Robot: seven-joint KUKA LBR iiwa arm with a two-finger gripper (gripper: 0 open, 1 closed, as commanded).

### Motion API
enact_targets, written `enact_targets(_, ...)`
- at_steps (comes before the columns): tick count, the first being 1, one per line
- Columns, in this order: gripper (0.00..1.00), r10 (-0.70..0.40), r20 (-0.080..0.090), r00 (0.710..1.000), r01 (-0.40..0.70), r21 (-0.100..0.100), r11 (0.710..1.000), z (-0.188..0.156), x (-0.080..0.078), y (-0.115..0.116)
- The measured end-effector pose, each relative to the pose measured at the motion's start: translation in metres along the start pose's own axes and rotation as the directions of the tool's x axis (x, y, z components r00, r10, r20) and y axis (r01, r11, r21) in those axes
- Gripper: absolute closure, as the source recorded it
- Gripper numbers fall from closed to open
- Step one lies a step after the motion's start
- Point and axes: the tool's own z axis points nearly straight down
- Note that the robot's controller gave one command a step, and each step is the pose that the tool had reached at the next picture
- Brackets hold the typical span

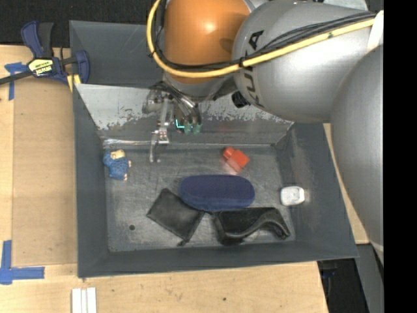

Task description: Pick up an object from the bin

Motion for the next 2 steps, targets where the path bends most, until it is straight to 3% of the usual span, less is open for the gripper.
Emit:
enact_targets(1,0.0,0.13,0.011,0.991,-0.13,-0.005,0.991,0.158,0.016,-0.001)
enact_targets(2,0.0,0.023,0.005,1.0,-0.023,0.0,1.0,0.146,0.036,0.02)
